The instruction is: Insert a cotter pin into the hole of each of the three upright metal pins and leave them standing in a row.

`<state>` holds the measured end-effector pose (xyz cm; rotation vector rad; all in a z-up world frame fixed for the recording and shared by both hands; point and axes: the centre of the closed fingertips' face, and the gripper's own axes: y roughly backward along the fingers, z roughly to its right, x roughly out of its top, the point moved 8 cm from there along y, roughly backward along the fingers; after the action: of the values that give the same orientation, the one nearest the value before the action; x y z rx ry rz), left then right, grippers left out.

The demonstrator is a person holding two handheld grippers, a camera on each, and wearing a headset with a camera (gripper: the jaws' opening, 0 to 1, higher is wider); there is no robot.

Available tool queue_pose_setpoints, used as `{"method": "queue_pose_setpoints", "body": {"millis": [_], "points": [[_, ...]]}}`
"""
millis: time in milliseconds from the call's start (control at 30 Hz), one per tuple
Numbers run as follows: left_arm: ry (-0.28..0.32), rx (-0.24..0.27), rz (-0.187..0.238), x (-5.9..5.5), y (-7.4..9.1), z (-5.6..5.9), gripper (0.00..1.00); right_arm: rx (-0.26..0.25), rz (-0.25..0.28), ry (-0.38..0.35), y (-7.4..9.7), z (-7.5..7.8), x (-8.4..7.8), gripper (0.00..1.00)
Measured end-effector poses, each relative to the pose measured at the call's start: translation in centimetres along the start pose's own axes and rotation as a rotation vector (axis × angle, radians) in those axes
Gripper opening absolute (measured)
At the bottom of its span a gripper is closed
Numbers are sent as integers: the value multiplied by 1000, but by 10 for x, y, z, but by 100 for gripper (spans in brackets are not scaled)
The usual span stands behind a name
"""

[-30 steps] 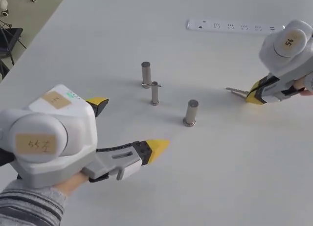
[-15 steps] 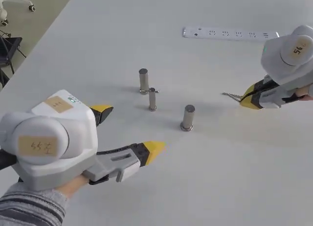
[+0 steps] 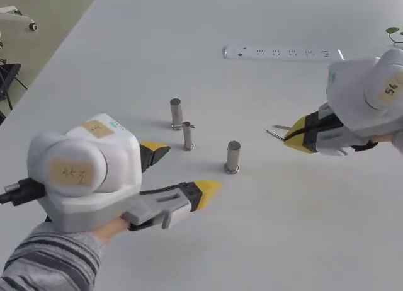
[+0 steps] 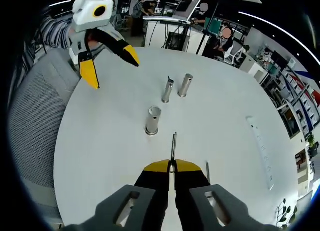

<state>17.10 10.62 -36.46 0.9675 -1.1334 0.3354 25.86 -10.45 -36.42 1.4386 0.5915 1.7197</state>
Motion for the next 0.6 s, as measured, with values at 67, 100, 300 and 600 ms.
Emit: {"method": "queue_pose_setpoints", "body": {"millis": [67,100,300,600], "points": [[28,-24,11,2,-2,3,50,-2,30,17,1,-3,5,0],[43,-36,16,3,-3,5,49,-4,47,18,3,-6,9,0],[85,-69,34,9,-8,9,42,3,88,107,5,-20,21,0],[211,-148,46,13,-16,20,27,23,158,209,5,-36,33,0]]}}
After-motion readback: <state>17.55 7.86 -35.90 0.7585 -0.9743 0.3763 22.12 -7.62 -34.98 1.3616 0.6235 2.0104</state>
